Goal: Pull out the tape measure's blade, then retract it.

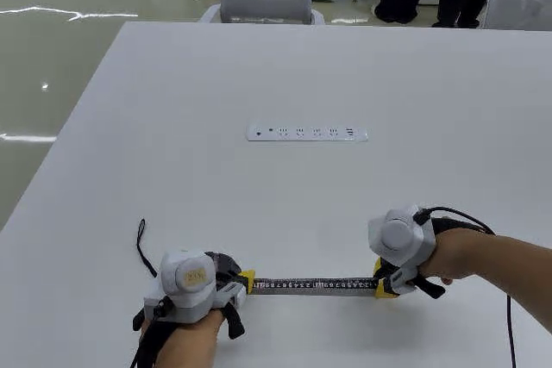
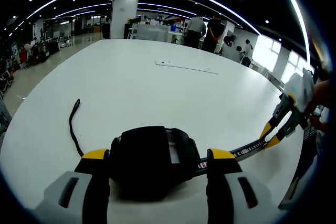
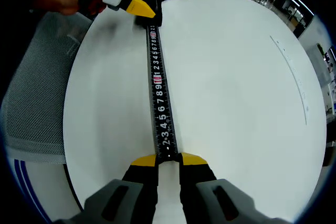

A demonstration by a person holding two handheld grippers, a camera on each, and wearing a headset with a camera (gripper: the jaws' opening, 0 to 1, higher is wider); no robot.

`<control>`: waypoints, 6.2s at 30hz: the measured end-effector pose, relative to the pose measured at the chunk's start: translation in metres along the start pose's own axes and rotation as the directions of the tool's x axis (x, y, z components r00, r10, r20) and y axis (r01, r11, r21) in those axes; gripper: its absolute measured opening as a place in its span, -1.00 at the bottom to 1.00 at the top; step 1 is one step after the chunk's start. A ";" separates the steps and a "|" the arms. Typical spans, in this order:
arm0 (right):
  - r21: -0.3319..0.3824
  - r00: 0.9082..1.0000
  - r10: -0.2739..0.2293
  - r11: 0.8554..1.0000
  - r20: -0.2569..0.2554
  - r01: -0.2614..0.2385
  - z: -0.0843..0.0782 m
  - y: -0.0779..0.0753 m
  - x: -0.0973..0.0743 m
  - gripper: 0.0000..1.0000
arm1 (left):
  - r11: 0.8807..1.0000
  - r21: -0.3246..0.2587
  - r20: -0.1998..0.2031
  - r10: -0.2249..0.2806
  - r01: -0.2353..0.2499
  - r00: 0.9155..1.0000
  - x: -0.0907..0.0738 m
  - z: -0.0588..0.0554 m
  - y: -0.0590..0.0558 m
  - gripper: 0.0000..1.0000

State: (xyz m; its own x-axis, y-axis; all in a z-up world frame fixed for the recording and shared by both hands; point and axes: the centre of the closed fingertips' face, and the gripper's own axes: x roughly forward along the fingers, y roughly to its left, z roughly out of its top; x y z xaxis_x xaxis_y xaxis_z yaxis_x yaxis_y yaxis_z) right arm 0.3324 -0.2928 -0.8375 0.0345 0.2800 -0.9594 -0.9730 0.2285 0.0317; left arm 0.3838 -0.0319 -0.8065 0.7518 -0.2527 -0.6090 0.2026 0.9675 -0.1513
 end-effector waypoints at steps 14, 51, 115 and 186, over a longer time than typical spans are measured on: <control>0.006 1.000 -0.008 1.000 -0.002 0.008 -0.001 -0.001 0.001 -0.72 | 0.998 0.053 -0.026 0.024 -0.022 0.999 0.002 -0.002 0.004 0.30; 0.005 1.000 0.002 1.000 0.005 -0.002 0.005 -0.001 0.002 -0.73 | 0.998 0.061 -0.035 0.020 -0.018 0.999 0.003 -0.003 0.005 0.26; -0.007 1.000 0.010 1.000 0.004 -0.009 0.039 0.002 0.013 -0.72 | 0.999 0.053 -0.030 0.010 -0.008 1.000 0.003 -0.003 0.005 0.27; -0.035 0.999 0.016 0.999 0.038 -0.015 0.077 0.008 0.024 -0.72 | 0.999 0.048 -0.022 0.001 0.000 1.000 0.003 -0.002 0.005 0.28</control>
State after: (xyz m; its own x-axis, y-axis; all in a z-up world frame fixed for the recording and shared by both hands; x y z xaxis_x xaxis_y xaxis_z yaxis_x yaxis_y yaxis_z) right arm 0.3426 -0.2129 -0.8387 0.0275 0.3186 -0.9475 -0.9808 0.1916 0.0359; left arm 0.3857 -0.0280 -0.8110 0.7381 -0.2518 -0.6259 0.2325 0.9658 -0.1144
